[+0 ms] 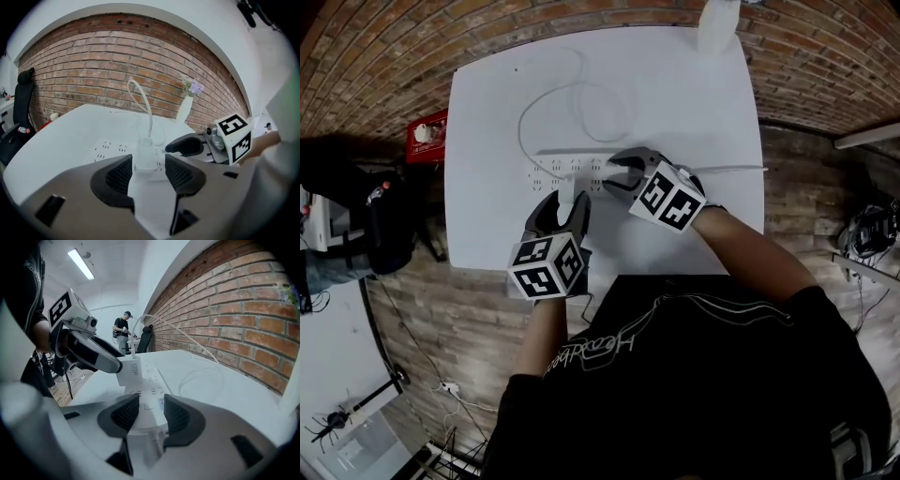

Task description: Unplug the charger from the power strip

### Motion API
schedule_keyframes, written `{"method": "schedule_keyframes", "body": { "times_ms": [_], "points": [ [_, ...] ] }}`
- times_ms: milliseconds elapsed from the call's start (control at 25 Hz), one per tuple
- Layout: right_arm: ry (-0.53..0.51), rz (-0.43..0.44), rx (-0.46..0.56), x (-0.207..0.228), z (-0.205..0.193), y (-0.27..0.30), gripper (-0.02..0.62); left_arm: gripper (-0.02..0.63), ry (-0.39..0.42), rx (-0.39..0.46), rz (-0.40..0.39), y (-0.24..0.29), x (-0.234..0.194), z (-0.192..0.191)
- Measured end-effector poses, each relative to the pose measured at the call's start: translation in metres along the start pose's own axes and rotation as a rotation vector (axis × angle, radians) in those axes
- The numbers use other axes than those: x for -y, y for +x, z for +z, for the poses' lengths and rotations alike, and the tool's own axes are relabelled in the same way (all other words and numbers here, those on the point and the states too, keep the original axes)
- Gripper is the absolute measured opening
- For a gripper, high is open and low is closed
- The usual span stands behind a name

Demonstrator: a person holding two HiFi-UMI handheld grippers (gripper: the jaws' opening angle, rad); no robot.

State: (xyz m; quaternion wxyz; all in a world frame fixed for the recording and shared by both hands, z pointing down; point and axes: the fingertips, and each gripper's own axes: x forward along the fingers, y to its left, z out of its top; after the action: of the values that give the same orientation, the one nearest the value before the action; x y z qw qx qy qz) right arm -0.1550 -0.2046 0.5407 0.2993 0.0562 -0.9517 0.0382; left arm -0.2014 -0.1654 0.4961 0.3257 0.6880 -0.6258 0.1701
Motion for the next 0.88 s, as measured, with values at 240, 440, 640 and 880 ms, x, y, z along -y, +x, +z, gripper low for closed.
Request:
{"method": "schedule_keyframes", "body": {
  "times_ms": [240, 440, 640, 880],
  "points": [
    [0.006, -0.013, 0.067, -0.001, 0.003, -0.002, 0.144, 0.163, 0.104, -0.012, 0.072, 0.011, -0.007, 0.001],
    [0.002, -0.021, 0.109, 0.0, 0.003, -0.004, 0.144, 0.137, 0.126, -0.014, 0.097, 0.015, -0.008, 0.001],
    [-0.008, -0.027, 0.122, 0.0, 0.001, -0.004, 0.143, 0.133, 0.134, -0.02, 0.122, 0.015, -0.008, 0.001],
    [-0.018, -0.035, 0.125, 0.0, 0.0, -0.004, 0.143, 0.135, 0.119, -0.044, 0.063, 0.014, -0.009, 0.0]
  ]
}}
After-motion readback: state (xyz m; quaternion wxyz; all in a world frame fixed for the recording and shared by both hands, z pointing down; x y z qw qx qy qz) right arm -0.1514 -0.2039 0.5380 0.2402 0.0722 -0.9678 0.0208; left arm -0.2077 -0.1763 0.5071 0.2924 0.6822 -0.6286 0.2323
